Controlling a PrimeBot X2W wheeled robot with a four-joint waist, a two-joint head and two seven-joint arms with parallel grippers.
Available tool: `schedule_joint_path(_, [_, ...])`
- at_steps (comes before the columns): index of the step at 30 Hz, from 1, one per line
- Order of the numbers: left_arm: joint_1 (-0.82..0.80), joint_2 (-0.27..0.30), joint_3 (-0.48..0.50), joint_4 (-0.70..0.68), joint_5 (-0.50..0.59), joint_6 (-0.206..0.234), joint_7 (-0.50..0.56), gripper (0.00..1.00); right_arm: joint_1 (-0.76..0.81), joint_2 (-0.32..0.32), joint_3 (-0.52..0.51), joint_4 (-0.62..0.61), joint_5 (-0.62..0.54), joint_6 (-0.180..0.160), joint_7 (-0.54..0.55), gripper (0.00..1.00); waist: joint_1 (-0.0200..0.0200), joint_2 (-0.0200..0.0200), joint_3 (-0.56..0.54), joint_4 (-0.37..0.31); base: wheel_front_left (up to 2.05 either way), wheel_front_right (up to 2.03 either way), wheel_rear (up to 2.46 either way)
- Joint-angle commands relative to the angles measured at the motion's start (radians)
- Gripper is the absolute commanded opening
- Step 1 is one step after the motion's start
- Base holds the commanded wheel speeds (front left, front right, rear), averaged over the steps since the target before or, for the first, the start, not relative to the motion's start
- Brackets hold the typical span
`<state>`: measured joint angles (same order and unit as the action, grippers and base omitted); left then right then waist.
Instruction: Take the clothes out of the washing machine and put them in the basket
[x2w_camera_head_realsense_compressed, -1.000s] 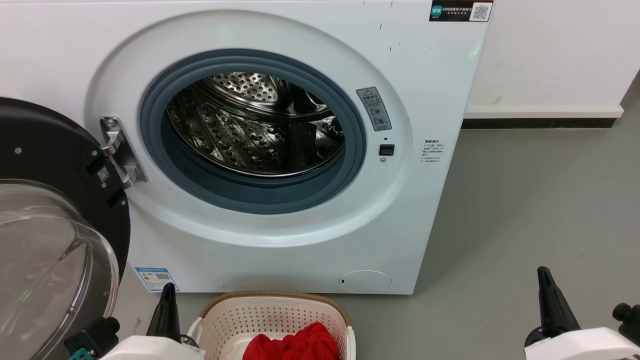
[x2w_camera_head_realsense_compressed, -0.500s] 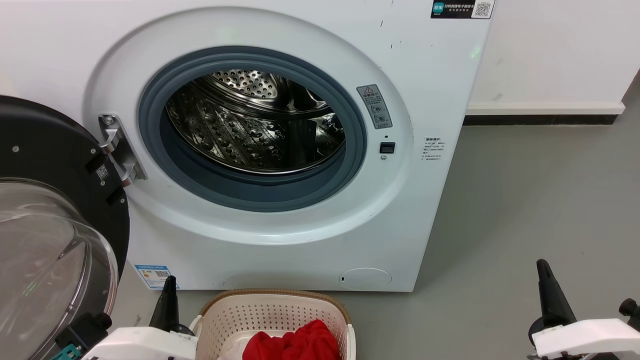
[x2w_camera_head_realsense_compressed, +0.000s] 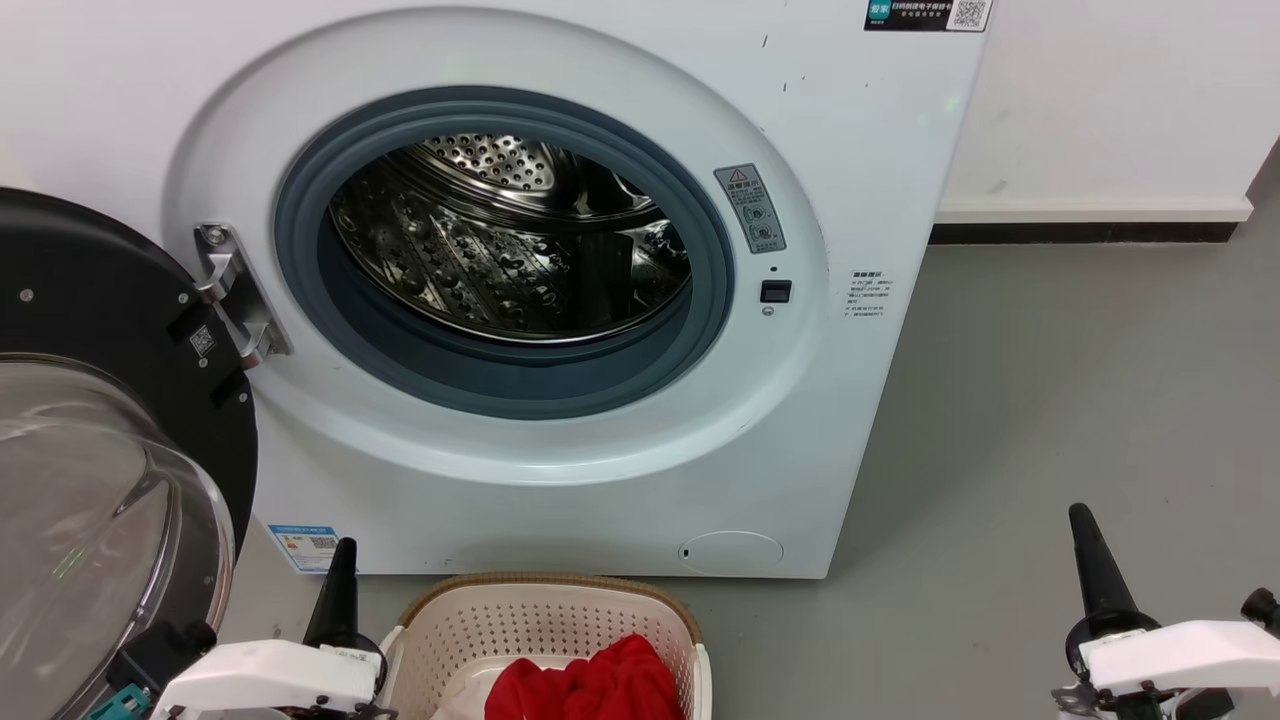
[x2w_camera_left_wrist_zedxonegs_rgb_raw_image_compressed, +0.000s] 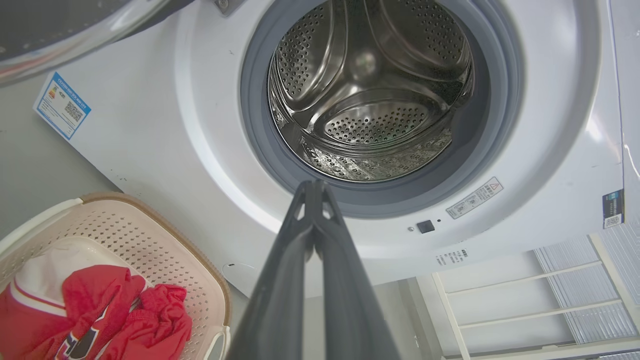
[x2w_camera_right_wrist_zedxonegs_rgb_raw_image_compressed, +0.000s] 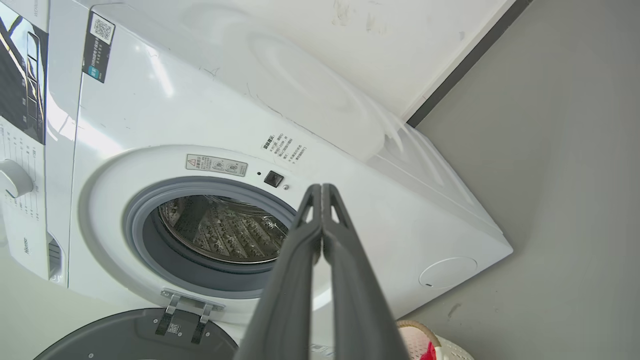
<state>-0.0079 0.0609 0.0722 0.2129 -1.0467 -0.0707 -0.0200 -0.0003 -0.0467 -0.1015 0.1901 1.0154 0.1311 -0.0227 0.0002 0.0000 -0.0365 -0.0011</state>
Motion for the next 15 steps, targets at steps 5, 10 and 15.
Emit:
schedule_joint_path(5, [-0.033, 0.001, 0.008, -0.004, -0.063, -0.011, 0.015, 0.0, -0.037, -0.004, -0.003, 0.0, 0.067, 0.0, 0.017, 0.0, -0.0001, 0.0, 0.003, 0.0, 0.0, 0.0, 0.0])
schedule_joint_path(10, [-0.043, -0.001, 0.013, 0.001, -0.127, -0.019, 0.03, 0.0, -0.044, -0.004, -0.004, 0.007, 0.135, 0.0, 0.032, 0.0, -0.0001, 0.0, 0.007, 0.0, 0.0, 0.0, 0.0])
schedule_joint_path(15, [-0.051, -0.002, 0.016, 0.005, -0.178, -0.023, 0.043, 0.0, -0.054, -0.004, -0.005, 0.013, 0.189, 0.0, 0.044, 0.0, -0.0001, 0.0, 0.01, 0.0, 0.0, 0.0, 0.0])
